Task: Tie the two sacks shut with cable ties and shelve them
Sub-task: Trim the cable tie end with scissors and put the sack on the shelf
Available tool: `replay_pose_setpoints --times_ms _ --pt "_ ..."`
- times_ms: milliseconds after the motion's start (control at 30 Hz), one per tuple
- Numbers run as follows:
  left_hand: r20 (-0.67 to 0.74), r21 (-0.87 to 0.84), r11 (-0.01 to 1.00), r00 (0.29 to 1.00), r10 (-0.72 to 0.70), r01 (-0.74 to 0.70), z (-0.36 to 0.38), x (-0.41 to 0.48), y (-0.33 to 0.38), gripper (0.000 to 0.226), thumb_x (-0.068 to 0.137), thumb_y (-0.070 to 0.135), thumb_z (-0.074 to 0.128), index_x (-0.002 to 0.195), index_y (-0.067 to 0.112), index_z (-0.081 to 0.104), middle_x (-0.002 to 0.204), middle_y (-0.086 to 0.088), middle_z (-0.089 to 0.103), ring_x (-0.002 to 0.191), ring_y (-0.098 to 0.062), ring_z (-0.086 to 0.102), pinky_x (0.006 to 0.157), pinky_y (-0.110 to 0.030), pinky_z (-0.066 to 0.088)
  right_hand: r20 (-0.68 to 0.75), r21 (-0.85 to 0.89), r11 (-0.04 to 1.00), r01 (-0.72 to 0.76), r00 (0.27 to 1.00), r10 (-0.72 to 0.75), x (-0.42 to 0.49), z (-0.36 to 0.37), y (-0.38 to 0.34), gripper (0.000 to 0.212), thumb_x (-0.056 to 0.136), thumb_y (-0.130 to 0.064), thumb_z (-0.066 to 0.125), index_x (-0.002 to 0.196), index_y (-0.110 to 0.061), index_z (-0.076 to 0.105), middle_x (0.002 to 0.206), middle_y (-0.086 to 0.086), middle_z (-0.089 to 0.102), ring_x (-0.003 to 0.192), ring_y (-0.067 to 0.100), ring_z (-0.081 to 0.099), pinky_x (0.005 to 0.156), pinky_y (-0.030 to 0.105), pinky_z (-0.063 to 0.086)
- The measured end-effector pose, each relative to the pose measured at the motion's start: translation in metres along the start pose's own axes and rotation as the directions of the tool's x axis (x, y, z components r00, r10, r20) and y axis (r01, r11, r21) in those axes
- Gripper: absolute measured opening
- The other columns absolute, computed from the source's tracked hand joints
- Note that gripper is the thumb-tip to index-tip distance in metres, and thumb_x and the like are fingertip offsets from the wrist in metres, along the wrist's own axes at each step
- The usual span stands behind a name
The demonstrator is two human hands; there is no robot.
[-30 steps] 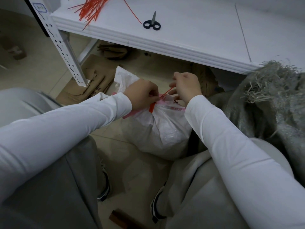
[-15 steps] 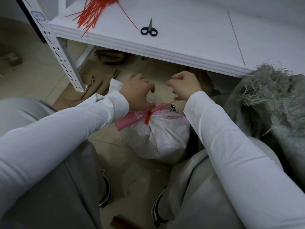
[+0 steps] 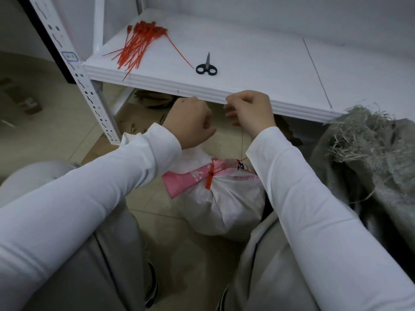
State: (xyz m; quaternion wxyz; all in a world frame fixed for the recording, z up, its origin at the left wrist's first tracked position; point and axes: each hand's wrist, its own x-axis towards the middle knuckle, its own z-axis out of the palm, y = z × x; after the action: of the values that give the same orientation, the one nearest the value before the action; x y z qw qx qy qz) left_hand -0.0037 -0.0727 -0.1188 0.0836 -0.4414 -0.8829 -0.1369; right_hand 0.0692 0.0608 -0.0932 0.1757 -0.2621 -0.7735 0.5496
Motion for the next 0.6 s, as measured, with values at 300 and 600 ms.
replay_pose_setpoints --times_ms 300,600 --pt "-0.038 -0.115 0.973 0.978 -0.206 0.2 -0.017 0.05 -0.026 0.013 0.082 0.03 0.066 0.09 0.02 0.062 0.104 -0.003 0.062 0.104 -0.023 0.052 0.093 -0.037 0.041 0.009 0.004 0.999 0.052 0.999 -0.052 0.026 0.005 -0.028 0.027 0.091 -0.025 0.06 0.083 -0.001 0.071 0.081 0.0 0.073 0.077 0.018 0.071 0.081 0.039 0.059" --pt "0.055 0.08 0.965 0.966 -0.253 0.249 0.018 0.113 -0.042 0.044 0.092 0.03 0.05 0.132 0.012 0.048 0.132 -0.012 0.05 0.122 -0.03 0.044 0.097 -0.041 0.04 0.101 0.158 0.972 -0.174 0.982 0.16 0.044 0.005 -0.023 0.011 0.09 -0.016 0.062 0.084 -0.007 0.063 0.085 0.011 0.069 0.07 0.022 0.062 0.066 0.033 0.053"
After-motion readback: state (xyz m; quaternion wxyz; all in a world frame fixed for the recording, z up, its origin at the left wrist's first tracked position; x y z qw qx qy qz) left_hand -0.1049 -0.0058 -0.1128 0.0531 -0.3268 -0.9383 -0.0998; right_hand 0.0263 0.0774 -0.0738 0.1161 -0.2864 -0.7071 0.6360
